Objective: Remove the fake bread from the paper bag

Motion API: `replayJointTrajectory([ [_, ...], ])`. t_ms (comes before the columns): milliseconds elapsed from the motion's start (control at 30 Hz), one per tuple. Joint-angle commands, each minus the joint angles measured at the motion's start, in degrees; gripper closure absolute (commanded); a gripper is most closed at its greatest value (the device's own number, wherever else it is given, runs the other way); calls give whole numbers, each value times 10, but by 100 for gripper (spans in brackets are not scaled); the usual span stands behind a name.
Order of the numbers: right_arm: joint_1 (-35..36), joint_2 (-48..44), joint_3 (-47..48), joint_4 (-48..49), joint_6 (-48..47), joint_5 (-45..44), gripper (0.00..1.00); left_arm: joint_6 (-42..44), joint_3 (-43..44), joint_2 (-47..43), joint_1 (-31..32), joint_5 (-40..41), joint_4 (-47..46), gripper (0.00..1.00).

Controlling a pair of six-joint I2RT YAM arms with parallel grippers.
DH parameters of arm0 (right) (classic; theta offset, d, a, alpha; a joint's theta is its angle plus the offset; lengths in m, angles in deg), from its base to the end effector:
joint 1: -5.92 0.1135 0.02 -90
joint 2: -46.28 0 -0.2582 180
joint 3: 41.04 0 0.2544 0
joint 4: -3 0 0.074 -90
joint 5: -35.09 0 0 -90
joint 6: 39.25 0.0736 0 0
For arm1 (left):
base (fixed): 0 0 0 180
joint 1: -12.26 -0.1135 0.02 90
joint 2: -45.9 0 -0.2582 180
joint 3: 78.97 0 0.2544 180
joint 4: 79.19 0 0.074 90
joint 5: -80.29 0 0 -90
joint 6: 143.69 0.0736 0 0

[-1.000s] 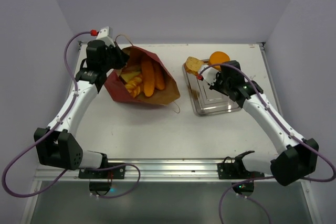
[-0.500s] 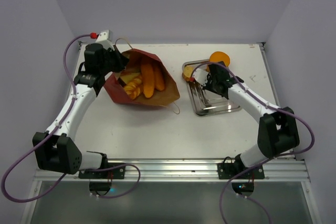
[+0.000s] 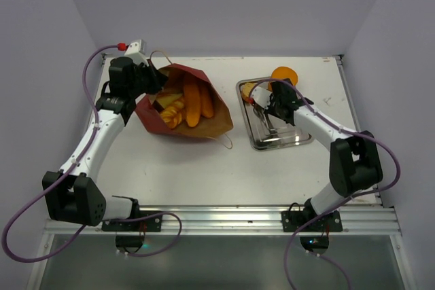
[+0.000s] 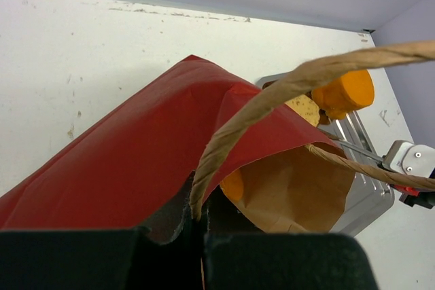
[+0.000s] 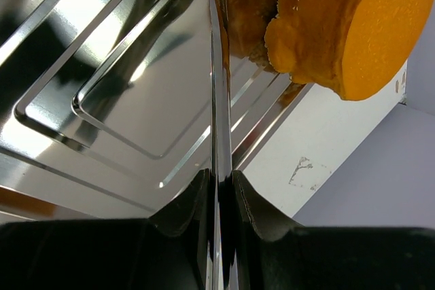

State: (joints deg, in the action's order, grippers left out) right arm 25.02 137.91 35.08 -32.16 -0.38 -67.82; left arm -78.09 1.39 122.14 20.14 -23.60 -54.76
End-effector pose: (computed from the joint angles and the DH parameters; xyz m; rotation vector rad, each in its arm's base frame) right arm 0.3501 0.1038 0.1908 -1.3518 2.0977 -0.5170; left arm 0.3430 -0.0653 0.3321 -0.1168 1.9591 -0.6073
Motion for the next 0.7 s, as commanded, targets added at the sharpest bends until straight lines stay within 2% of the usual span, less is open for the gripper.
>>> replayJointTrajectory([
  [0,-2,10,26,35,0,-14,90,8,1,-18,-3,-21,-39,100],
  [333,-5,-36,19,13,26,17,60,7,-1,-15,-3,-29,-39,100],
  [667,-7,-108,41,-62,56,72,58,7,3,-16,-3,-37,-38,100],
])
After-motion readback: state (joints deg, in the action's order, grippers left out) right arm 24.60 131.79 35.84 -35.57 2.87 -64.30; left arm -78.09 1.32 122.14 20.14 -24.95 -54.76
